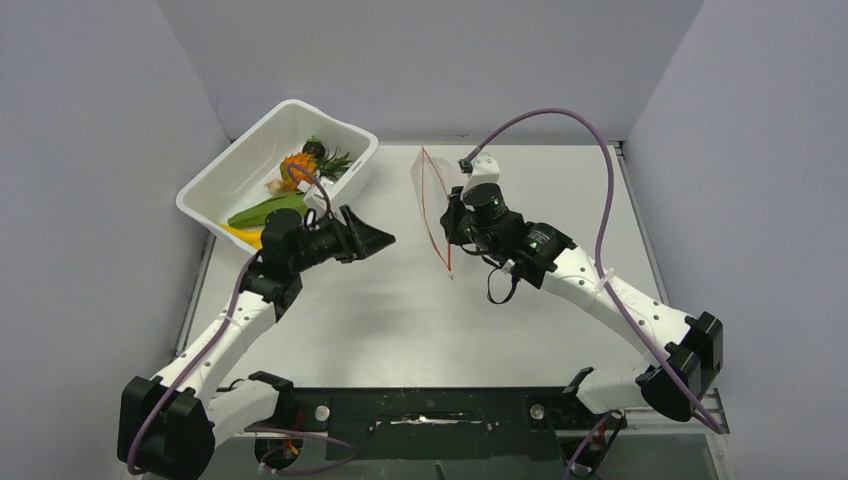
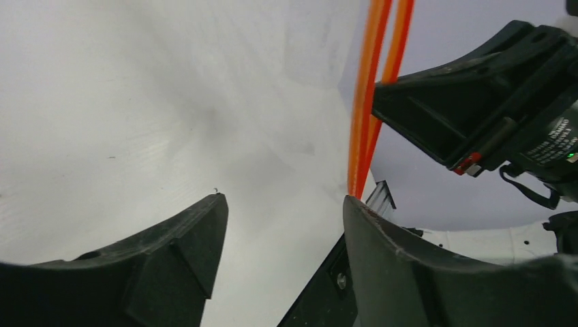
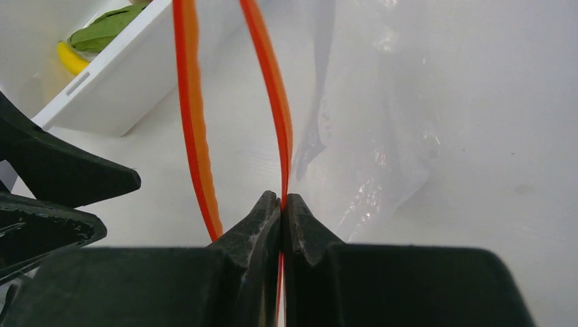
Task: Place the food in the zip-top bag and seal the zipper
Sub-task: Open the zipper of the food storage bag at the center of the board.
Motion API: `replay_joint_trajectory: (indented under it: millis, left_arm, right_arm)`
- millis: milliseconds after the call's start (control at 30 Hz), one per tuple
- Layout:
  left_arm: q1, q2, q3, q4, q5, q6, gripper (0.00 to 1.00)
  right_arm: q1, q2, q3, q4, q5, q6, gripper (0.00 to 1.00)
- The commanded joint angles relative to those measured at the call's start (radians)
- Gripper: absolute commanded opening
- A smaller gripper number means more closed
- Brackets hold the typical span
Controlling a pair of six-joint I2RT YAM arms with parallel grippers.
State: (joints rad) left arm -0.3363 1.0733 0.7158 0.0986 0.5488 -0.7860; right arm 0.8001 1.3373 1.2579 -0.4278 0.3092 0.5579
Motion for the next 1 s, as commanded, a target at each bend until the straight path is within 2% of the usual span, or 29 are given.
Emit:
replay_joint_trajectory:
  millis: [0,133,400,533,767,967]
  left_arm:
    - [0.011,-0.034,-0.025,0.251,0.05,-0.072,0.65]
    - [0.011,-0.006,-0.026,0.331,0.092,-0.111,0.73]
    - [0.004,0.095,0.026,0.353,0.069,-0.114,0.73]
    - [0.004,0.114,0.075,0.229,-0.037,-0.041,0.73]
    - [-0.004,0.145,0.099,0.246,-0.022,-0.042,0.73]
    - [-0.02,0.169,0.134,0.151,-0.133,0.004,0.69]
  right_arm:
    - [0.009,0.01,-0.011,0.101,-0.047,0.031,0.0]
    - [0.022,0.019,-0.022,0.129,-0.039,0.054,0.0]
    - [0.057,0.064,-0.014,0.175,-0.046,0.091,0.0]
    - [0.077,0.076,0.001,0.186,-0.042,0.086,0.0]
    - [0.083,0.102,0.038,0.148,-0.012,0.087,0.0]
    - [0.087,0.099,0.041,0.167,-0.017,0.088,0.0]
